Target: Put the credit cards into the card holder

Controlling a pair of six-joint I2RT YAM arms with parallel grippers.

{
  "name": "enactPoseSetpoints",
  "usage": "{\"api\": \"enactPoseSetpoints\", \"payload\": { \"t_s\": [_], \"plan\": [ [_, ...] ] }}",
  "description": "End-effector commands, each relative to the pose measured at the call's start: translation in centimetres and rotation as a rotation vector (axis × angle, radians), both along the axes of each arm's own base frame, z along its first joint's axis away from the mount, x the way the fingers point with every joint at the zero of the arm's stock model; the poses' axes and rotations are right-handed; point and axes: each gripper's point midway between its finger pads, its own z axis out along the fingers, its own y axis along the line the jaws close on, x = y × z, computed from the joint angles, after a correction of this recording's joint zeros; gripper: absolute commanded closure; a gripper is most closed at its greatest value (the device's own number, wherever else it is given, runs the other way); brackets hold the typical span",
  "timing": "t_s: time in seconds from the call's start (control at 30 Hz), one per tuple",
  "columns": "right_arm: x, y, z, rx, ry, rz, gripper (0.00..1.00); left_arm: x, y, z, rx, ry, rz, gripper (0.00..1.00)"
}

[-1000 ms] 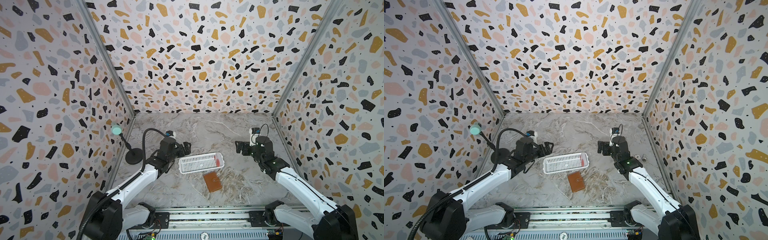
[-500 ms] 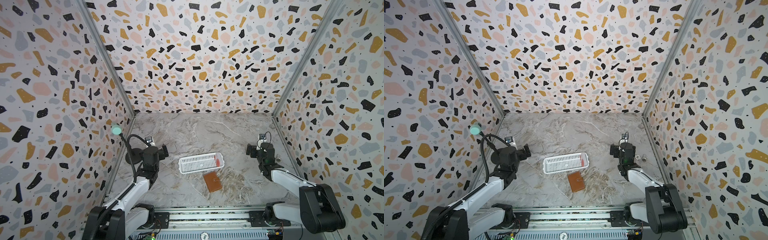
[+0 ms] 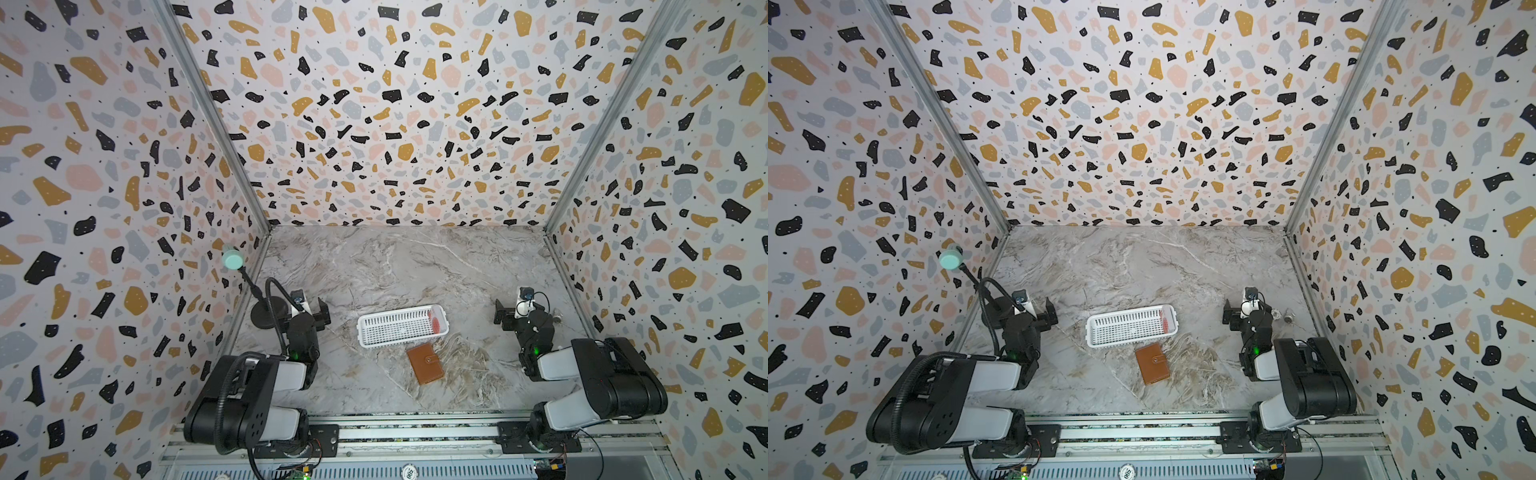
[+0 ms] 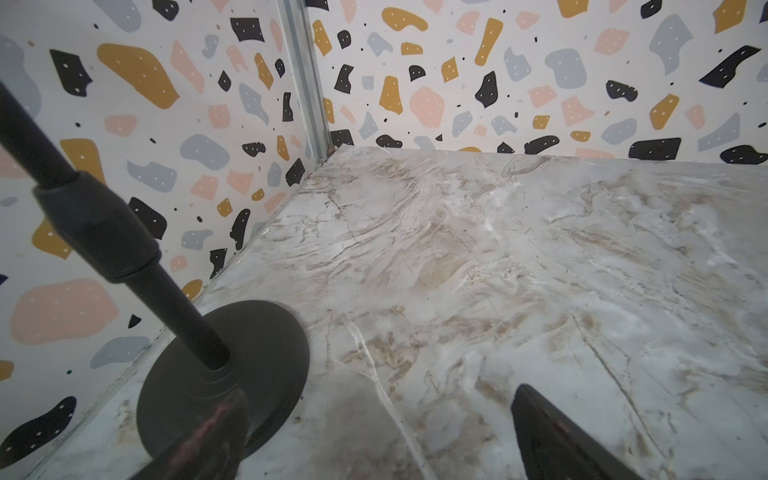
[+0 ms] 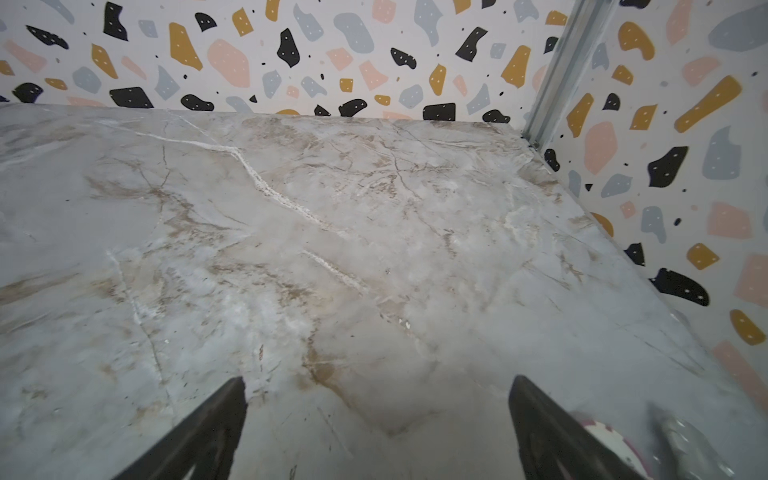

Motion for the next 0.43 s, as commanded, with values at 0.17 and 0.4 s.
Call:
{"api": "enactPoseSetpoints", "payload": {
  "t_s": [0.17, 0.4],
  "plan": [
    [1.11, 0.87, 3.17, -0.026, -0.114, 0.025, 0.01, 0.90, -0.13, 3.57, 0.000, -0.140, -0.011, 0.00],
    [1.13, 0.89, 3.18, -0.027, -0.113, 0.028, 0.01, 0.91, -0.15, 3.59, 0.001, -0.139, -0.013, 0.00]
  ]
}}
